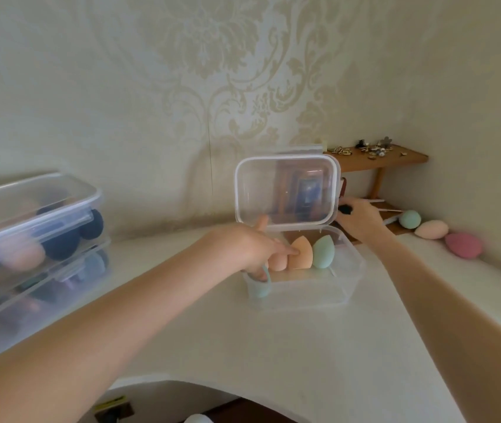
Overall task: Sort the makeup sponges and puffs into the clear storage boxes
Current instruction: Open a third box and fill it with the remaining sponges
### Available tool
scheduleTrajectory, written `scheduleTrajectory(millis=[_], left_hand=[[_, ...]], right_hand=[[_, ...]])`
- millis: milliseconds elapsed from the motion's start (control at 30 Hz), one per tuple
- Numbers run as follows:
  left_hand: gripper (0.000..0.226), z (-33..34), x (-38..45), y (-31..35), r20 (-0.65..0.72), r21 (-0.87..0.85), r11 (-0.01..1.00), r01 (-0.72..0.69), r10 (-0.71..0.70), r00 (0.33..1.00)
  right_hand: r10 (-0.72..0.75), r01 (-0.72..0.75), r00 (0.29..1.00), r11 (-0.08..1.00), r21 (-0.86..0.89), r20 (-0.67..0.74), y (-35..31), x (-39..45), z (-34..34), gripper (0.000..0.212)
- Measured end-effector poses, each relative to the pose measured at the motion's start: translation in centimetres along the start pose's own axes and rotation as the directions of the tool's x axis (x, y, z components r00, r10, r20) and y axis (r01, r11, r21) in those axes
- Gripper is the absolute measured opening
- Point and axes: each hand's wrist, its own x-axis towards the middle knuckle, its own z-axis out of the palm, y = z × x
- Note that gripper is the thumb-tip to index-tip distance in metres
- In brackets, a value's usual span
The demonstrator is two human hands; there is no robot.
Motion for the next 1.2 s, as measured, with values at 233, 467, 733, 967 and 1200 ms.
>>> scheduleTrajectory(millis=[233,467,733,967,1200], left_hand=[[0.072,-0.4,-0.2,0.3,0.011,0.040,0.997,0.061,-0.061,0.998],[0.057,-1.4,-2.3,1.9,0.058,0.163,0.986,0.024,-0.034,0.998],[0.057,-1.6,-2.9,2.1,0.050,0.144,0.989,0.022,-0.029,0.998],[0.067,-0.8,-0.9,3.0,-0.081,0.134,0.979,0.153,-0.143,0.986],[0.069,-0.7,0.6,3.0,-0.119,0.148,0.968,0.202,-0.185,0.975]], right_hand=[[-0.020,0.095,0.980,0.921,0.378,-0.198,-2.6,-6.0,-5.6,0.035],[-0.195,0.096,0.809,0.975,0.201,0.555,-4.5,-8.8,-2.5,0.028],[-0.248,0.294,0.912,0.951,-0.099,0.327,-4.4,-9.0,0.6,0.026],[-0.298,0.365,0.868,0.925,-0.102,0.398,-4.6,-8.7,1.2,0.024],[-0.099,0.033,0.980,0.935,0.354,0.170,-2.3,-5.1,-3.9,0.017]])
